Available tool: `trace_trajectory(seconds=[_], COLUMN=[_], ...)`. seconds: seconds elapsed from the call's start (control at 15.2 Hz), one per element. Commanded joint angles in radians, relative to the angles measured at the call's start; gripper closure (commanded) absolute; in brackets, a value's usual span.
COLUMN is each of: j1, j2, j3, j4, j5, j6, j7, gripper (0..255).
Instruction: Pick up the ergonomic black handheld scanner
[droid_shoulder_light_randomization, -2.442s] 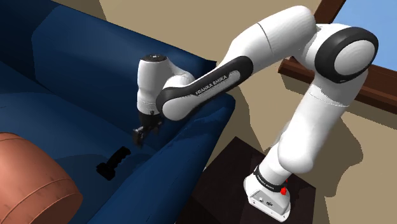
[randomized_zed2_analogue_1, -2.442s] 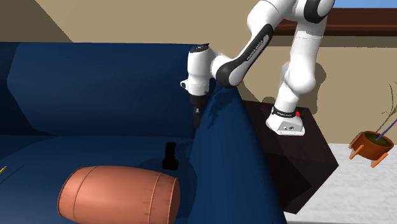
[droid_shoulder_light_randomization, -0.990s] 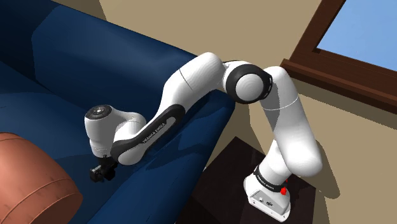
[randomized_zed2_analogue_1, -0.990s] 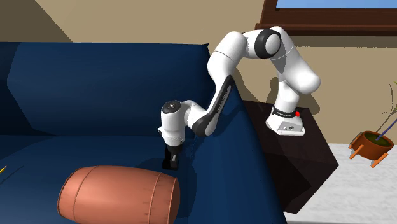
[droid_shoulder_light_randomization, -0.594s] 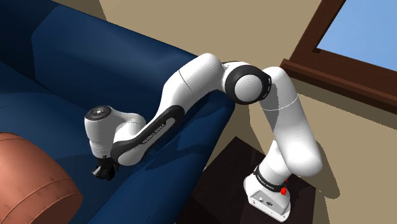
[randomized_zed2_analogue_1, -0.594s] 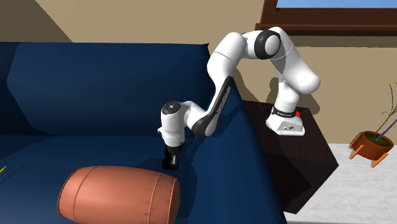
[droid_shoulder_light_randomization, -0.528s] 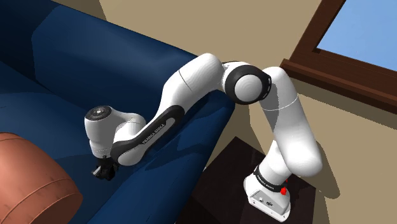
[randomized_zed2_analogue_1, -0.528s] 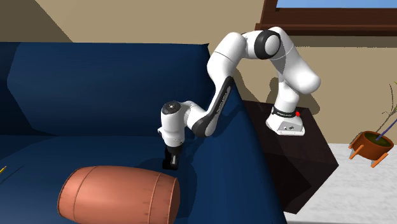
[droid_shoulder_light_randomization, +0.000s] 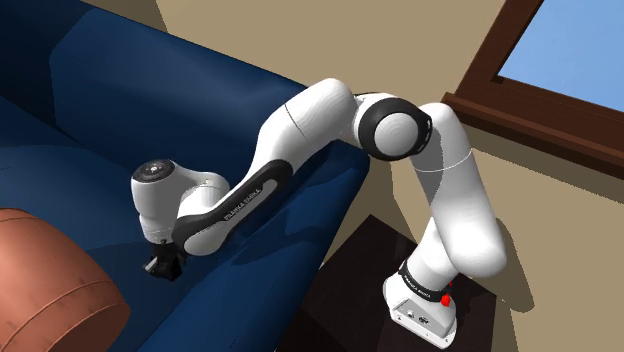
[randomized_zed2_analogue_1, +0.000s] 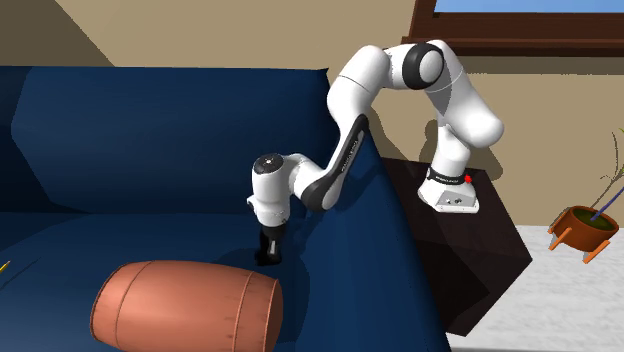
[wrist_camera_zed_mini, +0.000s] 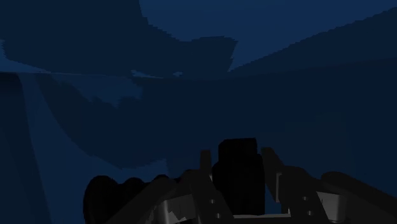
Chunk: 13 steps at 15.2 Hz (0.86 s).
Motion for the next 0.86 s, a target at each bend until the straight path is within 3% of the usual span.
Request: trace_trajectory(seconds=[0.0, 0.79], j1=[-0.005, -0.028], j2=[-0.02, -0.113], j3=[0.007, 0.04], j4=[-0.006, -0.013], j5=[0.007, 0.046], j6=[-0.014, -0.097], j7=[-0.004, -0.029], gripper=[255, 255])
